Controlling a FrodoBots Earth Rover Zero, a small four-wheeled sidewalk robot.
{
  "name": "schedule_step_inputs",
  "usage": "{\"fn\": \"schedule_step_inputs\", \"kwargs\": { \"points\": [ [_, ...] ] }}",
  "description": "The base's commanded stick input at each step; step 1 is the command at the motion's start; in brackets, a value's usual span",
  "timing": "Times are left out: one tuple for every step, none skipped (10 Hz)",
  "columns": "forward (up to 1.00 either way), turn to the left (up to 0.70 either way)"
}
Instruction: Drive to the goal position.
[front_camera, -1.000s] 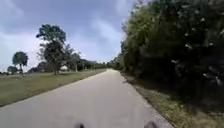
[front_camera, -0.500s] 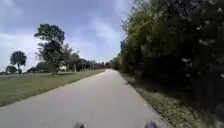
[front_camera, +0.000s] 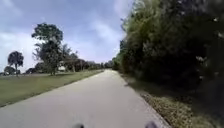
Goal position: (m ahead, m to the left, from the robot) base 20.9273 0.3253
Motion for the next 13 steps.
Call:
{"fn": "schedule_step_inputs", "kwargs": {
  "points": [
    [0.70, 0.00],
    [0.70, 0.00],
    [0.70, 0.00],
    [0.70, 0.00],
    [0.70, 0.00],
    [0.70, 0.00],
    [0.70, 0.00],
    [0.70, 0.00],
    [0.70, 0.00],
    [0.70, 0.00],
    [0.70, 0.00],
    [0.70, 0.00],
    [0.70, 0.00]
  ]
}}
